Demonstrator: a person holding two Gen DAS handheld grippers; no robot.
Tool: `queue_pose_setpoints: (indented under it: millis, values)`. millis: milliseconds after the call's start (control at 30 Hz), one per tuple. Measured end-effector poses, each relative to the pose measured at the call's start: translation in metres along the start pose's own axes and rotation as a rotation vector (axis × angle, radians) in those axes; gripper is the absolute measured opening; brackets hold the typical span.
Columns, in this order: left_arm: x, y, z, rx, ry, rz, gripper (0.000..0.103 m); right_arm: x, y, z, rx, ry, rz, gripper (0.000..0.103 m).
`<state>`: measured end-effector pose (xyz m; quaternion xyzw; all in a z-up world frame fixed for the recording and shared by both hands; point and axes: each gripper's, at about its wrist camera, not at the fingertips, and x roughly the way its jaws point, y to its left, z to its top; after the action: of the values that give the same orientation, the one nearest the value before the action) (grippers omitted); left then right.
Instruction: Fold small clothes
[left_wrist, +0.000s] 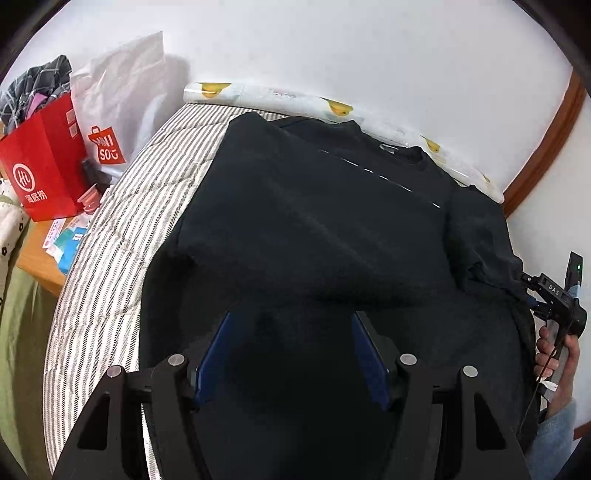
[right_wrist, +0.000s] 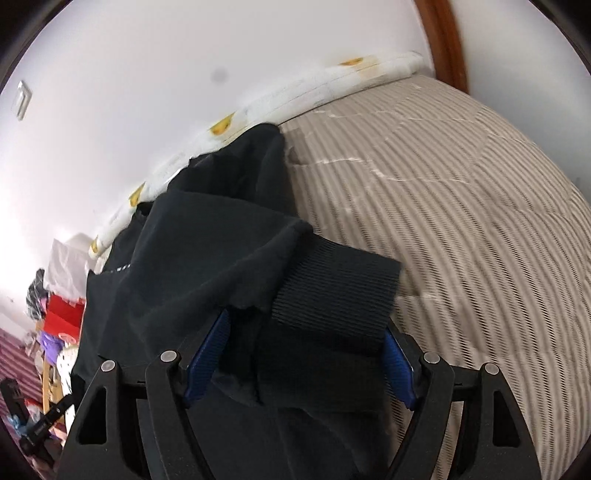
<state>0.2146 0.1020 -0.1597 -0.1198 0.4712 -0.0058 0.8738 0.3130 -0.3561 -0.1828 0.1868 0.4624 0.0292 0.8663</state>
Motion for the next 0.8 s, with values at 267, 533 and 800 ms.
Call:
queue_pose_setpoints:
  millis: [267, 533, 800]
  values:
    - [-0.009, 0.02, -0.006, -0.003, -0.017, -0.005, 0.062, -0.061, 0.085, 0.003, -0.314, -0.269, -0.206, 0.004]
    - [-0.018, 0.058, -0.021, -0.081, -0.041, -0.043, 0.062, -0.092, 0.196, 0.009, -0.425, -0.255, 0.001, 0.003]
    - [-0.026, 0.089, -0.031, -0.112, -0.05, -0.001, 0.062, -0.048, 0.332, -0.006, -0.497, -0.182, 0.202, 0.003]
